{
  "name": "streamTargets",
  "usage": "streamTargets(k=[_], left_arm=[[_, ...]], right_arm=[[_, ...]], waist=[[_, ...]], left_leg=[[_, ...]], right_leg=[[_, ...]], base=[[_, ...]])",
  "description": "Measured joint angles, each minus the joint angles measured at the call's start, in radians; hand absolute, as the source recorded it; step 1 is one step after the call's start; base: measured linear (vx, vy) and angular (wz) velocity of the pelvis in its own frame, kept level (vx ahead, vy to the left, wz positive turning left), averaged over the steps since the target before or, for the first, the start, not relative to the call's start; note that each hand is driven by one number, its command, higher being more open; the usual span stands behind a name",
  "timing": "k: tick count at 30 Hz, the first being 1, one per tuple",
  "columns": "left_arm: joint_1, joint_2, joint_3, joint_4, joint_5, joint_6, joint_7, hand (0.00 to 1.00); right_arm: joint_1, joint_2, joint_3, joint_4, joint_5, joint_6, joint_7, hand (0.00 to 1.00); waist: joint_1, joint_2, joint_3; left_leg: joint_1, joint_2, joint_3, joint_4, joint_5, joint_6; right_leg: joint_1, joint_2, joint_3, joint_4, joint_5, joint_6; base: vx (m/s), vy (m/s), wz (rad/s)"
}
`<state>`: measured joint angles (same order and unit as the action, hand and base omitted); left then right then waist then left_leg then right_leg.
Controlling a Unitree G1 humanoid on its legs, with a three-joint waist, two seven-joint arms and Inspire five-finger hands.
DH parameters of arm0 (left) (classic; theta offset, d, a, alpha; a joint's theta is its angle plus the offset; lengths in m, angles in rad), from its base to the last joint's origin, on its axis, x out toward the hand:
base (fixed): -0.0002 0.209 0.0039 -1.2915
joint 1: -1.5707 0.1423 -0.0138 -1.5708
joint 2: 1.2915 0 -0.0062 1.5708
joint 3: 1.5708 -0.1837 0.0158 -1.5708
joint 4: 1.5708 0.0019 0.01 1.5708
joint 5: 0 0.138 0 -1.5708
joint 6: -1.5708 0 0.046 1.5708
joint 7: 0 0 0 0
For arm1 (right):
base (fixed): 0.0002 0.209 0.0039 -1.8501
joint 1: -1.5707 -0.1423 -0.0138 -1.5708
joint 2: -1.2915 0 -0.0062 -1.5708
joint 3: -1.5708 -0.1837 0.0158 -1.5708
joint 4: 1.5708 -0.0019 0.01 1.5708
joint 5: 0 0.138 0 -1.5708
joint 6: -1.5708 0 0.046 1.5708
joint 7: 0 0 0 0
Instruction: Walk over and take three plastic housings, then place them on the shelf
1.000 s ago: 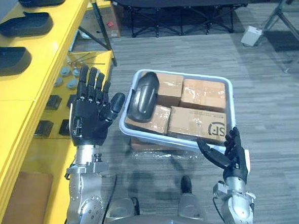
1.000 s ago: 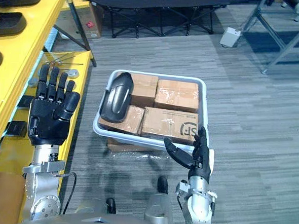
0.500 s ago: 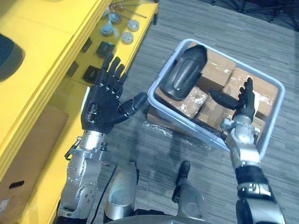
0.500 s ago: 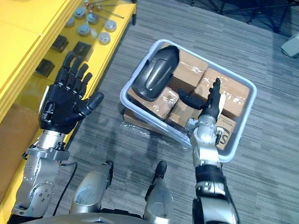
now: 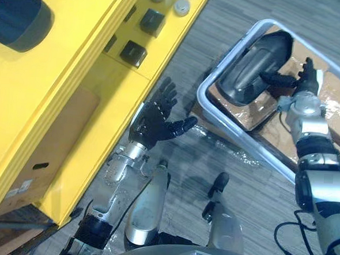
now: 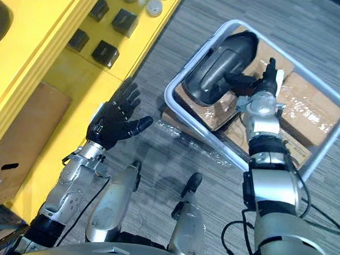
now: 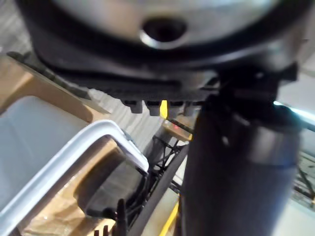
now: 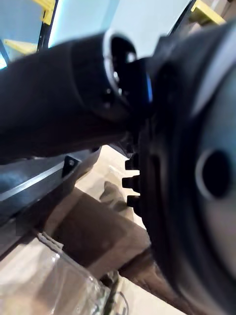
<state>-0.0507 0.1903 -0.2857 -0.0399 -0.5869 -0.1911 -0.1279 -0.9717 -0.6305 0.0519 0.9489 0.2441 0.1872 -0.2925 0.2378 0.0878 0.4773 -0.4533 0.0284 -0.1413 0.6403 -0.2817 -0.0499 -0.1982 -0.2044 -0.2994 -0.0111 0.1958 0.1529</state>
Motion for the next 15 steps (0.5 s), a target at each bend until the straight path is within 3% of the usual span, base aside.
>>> streamTargets(k=[2, 3, 6, 12, 15], left_arm=[[0.003, -0.004, -0.014, 0.013, -0.002, 0.000, 0.024, 1.00], [-0.001, -0.006, -0.019, 0.026, -0.003, 0.000, 0.034, 1.00], [0.000, -0.016, -0.025, 0.039, -0.008, 0.000, 0.050, 1.00], [-0.001, -0.016, -0.025, 0.042, -0.035, -0.009, 0.074, 1.00], [-0.002, -0.016, -0.037, 0.073, -0.034, -0.010, 0.075, 1.00]], right_arm=[[-0.024, -0.015, 0.001, 0.002, -0.001, 0.048, 0.005, 1.00], [-0.036, -0.030, 0.008, 0.008, -0.002, 0.086, 0.023, 0.00], [-0.061, -0.064, 0.046, 0.020, -0.105, 0.203, 0.114, 0.00], [-0.117, -0.081, 0.097, 0.075, -0.311, 0.295, 0.207, 0.00], [-0.147, -0.081, 0.117, 0.133, -0.500, 0.375, 0.351, 0.00]], waist=[[0.006, 0.004, 0.002], [0.010, 0.007, 0.003], [0.012, 0.015, 0.007], [0.014, 0.015, 0.007], [0.030, 0.015, 0.007]], left_leg=[[-0.009, -0.001, -0.001, 0.003, 0.003, -0.001], [-0.011, -0.001, -0.002, 0.004, 0.003, -0.001], [-0.011, 0.000, -0.008, 0.011, 0.003, -0.001], [-0.026, 0.003, -0.017, 0.012, 0.016, -0.002], [-0.028, 0.003, -0.019, 0.005, 0.025, -0.003]], right_leg=[[-0.011, -0.002, -0.001, 0.013, 0.000, 0.000], [-0.011, -0.003, -0.003, 0.015, -0.001, -0.001], [-0.012, -0.003, -0.014, 0.038, -0.009, -0.010], [-0.027, -0.003, -0.027, 0.061, -0.017, -0.020], [-0.029, -0.003, -0.032, 0.062, -0.015, -0.019]], base=[[-0.05, 0.041, 0.06], [-0.05, 0.036, 0.03], [-0.07, 0.036, 0.06], [-0.08, 0.022, 0.05], [-0.06, 0.033, 0.05]])
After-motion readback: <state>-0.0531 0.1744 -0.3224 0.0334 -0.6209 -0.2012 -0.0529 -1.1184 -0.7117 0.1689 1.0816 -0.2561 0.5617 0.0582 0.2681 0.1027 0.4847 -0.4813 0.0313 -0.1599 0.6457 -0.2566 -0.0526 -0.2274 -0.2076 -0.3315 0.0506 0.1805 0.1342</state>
